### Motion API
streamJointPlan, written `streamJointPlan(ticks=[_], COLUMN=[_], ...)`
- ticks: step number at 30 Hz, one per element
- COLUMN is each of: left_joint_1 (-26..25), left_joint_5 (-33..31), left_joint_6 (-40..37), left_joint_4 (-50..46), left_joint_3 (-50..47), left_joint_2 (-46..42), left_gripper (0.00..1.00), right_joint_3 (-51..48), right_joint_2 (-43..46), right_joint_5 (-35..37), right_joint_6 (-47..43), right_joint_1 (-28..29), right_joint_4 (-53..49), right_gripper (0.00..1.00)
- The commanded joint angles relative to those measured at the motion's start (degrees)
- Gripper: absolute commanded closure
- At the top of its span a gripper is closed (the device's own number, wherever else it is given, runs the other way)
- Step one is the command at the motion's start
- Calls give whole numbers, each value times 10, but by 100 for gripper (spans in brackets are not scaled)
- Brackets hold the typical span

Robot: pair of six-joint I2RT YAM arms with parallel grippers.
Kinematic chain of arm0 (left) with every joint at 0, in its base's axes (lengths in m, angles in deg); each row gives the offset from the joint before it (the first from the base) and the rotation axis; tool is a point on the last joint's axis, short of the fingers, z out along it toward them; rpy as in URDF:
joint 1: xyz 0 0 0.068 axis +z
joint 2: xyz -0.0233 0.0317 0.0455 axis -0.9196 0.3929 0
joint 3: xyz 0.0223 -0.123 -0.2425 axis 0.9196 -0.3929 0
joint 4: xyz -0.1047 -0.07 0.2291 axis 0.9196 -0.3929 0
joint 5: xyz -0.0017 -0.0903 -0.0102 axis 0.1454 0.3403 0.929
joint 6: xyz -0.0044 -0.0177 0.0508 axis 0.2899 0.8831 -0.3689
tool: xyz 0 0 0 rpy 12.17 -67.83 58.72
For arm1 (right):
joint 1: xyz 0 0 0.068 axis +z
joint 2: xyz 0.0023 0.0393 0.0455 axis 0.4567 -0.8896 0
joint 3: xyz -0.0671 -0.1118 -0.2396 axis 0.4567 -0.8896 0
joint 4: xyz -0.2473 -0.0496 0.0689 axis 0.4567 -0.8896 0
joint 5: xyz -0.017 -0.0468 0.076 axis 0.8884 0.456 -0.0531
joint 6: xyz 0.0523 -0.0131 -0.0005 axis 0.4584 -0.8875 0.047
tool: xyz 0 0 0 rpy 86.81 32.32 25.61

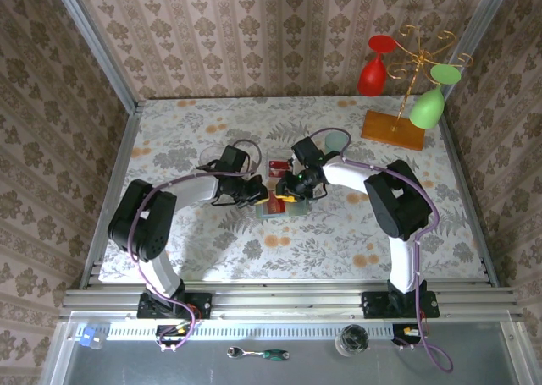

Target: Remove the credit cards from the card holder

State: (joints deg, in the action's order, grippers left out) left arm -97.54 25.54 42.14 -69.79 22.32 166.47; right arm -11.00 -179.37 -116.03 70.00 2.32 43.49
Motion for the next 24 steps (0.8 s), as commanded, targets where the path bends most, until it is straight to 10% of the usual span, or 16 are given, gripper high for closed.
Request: streamJointPlan(ticks=[1, 24], left_joint_1=[0, 1], left_joint_5=[-3, -12], left_joint_6=[-6, -7], left_joint_4=[-16, -24], left_joint_3=[8, 3], left_joint_2=[22, 33], left_gripper=[100, 100], right_joint_3=[-4, -9], right_joint_2=[23, -19], right_joint_5=[11, -8], right_joint_6=[-9, -19], right_joint_1=[-5, -8], right_joint_4=[-18, -16], right_gripper=[72, 72])
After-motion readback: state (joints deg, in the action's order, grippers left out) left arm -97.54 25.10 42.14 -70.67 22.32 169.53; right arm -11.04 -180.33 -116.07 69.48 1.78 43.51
